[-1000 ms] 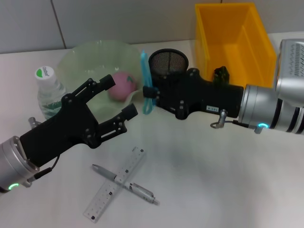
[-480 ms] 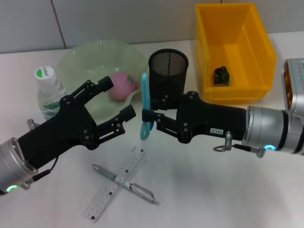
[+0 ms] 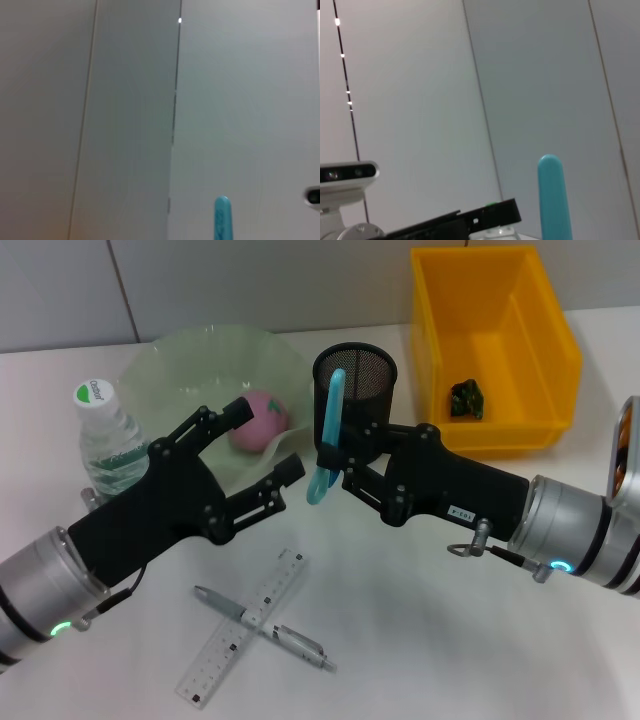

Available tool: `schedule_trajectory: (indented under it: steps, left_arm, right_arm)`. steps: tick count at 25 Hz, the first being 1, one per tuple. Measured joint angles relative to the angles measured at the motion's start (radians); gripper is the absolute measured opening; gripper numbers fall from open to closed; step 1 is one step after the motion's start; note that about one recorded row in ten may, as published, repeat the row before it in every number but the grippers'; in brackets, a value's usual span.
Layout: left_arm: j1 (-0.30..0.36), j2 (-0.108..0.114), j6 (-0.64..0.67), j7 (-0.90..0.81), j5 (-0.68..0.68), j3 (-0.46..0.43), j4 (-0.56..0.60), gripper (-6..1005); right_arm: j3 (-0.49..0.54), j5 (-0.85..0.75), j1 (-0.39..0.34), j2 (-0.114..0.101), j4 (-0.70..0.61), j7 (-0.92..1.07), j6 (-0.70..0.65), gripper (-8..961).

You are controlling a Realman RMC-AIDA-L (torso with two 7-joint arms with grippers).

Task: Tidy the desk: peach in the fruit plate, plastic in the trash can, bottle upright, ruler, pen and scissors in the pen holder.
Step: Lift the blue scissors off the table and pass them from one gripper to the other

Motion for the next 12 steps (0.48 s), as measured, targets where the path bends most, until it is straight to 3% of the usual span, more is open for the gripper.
schedule_trajectory:
  steps: [5,10,12]
  left_arm:
    - [-0.035,0.000,-0.018,0.052,-0.020,-0.027,-0.050,861]
    - [-0.081,0.000,-0.046,0.149,-0.011,-0.109,-0.151,861]
    - [-0.095,0.000,-0.063,0.215,-0.008,-0.150,-0.199,861]
  right_arm:
    - [-0.135,0.166,0.009,0.000,0.033,-0.079,0.052,236]
    - [-0.278,0.305,0.011,0.000,0.011,-0.136,0.133,236]
    - [-0.391,0.421,0.005,0.000,-0.039,-0.173,0.207,236]
